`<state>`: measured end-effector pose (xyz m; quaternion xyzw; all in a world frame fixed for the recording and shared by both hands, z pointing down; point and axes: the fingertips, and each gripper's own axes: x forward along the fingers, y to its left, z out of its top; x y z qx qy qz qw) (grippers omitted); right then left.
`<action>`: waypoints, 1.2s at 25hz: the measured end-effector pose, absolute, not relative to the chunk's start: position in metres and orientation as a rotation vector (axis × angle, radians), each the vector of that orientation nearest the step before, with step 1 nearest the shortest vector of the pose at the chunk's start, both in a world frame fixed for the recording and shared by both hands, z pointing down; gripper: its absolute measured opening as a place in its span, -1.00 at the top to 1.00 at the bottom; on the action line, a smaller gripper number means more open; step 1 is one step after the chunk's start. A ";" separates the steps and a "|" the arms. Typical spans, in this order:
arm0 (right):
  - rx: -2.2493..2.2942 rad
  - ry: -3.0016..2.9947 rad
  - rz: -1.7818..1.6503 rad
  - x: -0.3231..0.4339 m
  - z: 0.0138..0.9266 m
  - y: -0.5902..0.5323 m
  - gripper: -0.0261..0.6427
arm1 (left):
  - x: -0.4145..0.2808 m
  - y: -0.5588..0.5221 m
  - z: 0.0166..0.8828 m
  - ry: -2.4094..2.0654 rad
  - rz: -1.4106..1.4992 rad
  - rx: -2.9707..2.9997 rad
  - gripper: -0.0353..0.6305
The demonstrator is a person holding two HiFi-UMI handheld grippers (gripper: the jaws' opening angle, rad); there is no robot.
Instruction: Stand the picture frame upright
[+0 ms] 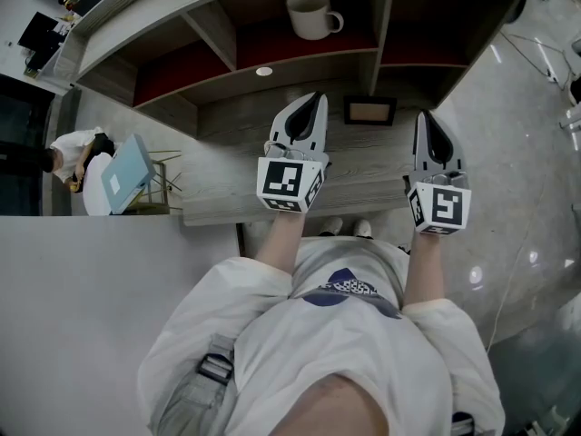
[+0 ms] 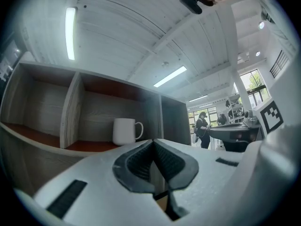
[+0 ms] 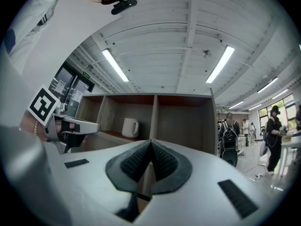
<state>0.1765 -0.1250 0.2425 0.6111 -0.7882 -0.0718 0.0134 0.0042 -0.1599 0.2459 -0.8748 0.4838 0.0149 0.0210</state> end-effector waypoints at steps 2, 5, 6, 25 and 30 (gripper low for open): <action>1.906 -2.453 -0.226 0.176 0.242 -0.125 0.93 | 0.004 -0.160 0.246 1.502 0.044 -2.711 0.88; 1.908 -2.435 -0.247 0.177 0.242 -0.125 0.93 | 0.003 -0.160 0.246 1.505 0.043 -2.709 0.88; 1.906 -2.421 -0.259 0.177 0.242 -0.125 0.93 | 0.002 -0.161 0.246 1.505 0.043 -2.709 0.88; 1.870 -2.390 -0.305 0.177 0.240 -0.120 0.93 | 0.010 -0.160 0.250 1.480 0.018 -2.715 0.88; 1.859 -2.397 -0.312 0.175 0.237 -0.120 0.93 | 0.013 -0.158 0.247 1.464 0.012 -2.718 0.88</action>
